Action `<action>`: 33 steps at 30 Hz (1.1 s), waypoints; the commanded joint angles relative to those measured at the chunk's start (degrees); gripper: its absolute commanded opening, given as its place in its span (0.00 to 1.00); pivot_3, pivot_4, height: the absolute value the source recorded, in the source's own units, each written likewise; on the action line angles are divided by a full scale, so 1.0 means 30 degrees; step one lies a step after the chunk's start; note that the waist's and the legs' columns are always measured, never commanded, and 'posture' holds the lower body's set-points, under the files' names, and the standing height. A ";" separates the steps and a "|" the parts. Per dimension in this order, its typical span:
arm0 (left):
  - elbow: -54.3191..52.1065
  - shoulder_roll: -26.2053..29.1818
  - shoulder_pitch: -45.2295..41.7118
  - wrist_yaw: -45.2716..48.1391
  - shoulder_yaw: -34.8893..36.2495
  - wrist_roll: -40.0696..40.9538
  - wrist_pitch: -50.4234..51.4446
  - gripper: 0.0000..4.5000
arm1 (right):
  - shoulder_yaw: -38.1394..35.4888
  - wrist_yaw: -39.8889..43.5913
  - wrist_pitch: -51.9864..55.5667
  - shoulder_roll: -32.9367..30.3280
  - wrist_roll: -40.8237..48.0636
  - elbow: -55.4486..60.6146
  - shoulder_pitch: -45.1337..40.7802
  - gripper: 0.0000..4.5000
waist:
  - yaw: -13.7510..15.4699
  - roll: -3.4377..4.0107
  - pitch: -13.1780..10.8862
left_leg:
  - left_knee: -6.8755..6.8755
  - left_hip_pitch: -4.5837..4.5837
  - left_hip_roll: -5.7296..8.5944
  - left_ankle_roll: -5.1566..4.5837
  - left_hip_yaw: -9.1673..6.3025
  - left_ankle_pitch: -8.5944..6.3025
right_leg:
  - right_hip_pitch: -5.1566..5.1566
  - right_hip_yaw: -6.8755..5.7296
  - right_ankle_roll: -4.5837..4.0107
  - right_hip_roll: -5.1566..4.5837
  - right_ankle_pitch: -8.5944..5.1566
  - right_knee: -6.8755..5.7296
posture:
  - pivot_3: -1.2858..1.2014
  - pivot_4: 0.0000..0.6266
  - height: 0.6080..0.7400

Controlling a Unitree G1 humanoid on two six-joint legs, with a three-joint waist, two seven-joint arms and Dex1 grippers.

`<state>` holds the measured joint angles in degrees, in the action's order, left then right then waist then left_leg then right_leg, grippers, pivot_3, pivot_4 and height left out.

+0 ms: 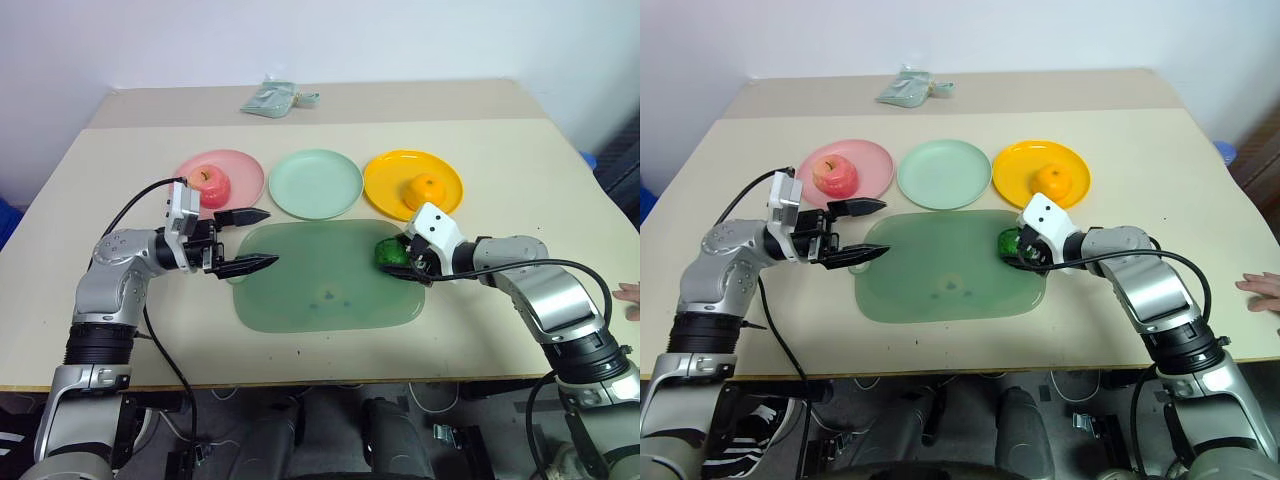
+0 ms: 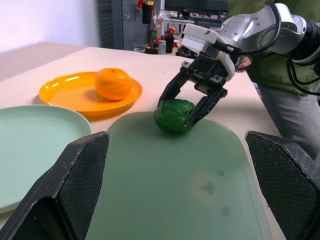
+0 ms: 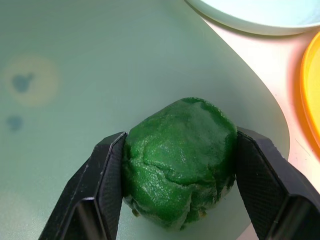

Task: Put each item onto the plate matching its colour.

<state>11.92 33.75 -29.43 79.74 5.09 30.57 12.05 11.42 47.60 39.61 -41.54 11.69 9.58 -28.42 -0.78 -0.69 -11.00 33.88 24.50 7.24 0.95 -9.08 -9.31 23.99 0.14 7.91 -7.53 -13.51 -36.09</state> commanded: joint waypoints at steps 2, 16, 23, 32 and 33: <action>-0.0666 0.0115 -0.0097 -0.0244 0.0287 0.0105 -0.0291 1.00 | -0.1100 -0.0328 -0.0234 0.0896 0.0604 0.0251 -0.1024 0.57 | -0.0032 0.0000 0.0000 | 0.0000 0.0000 0.0001 0.0000 0.0000 0.0000 | -0.0001 0.0000 0.0000 0.0000 0.0000 0.0000 | 0.52 0.24 1.00; 0.1039 -0.0167 -0.0156 -0.3243 0.0650 -0.1566 -0.2382 1.00 | -0.0620 -0.6017 -0.9511 1.0448 -0.2638 -1.4362 -1.0158 0.57 | -0.0095 -0.0003 0.0002 | -0.0015 -0.0007 -0.0014 0.0034 -0.0023 0.0022 | 0.0023 0.0019 -0.0030 0.0061 0.0031 -0.0019 | 0.52 0.24 1.00; -0.0052 0.0352 0.0893 -0.3538 0.1204 -0.1159 -0.2273 1.00 | -0.0874 -0.5417 -1.2757 1.1258 -0.3414 -2.0685 -1.2164 0.86 | -0.0405 0.0000 0.0001 | -0.0055 -0.0010 -0.0024 0.0066 -0.0035 0.0041 | 0.0045 0.0044 -0.0042 0.0092 0.0042 -0.0036 | 0.52 0.24 1.00; -0.0221 0.0350 0.0974 -0.3121 0.1411 -0.0443 -0.1872 1.00 | -0.4012 -0.3647 -1.2010 0.9917 -0.0079 -1.4683 -1.0097 0.98 | -0.0642 0.0001 0.0001 | -0.0210 -0.0017 -0.0069 0.0139 -0.0014 0.0089 | 0.0164 0.0129 -0.0082 0.0150 0.0061 -0.0052 | 0.52 0.24 1.00; -0.0057 0.0289 0.0820 -0.2853 0.1436 -0.0257 -0.1910 1.00 | -0.4264 -0.2506 -1.1994 0.9346 0.0608 -1.3046 -0.8684 0.98 | -0.0624 0.0001 0.0002 | -0.0217 -0.0018 -0.0075 0.0139 -0.0019 0.0089 | 0.0164 0.0129 -0.0083 0.0157 0.0060 -0.0050 | 0.52 0.24 1.00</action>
<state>12.42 34.17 -25.72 70.16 7.78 27.98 6.27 0.84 35.68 3.47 -11.94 9.34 -36.79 -58.30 -2.65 -0.69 -10.99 33.23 24.45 7.02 1.36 -9.12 -9.04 24.48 0.53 7.66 -7.06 -13.33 -36.24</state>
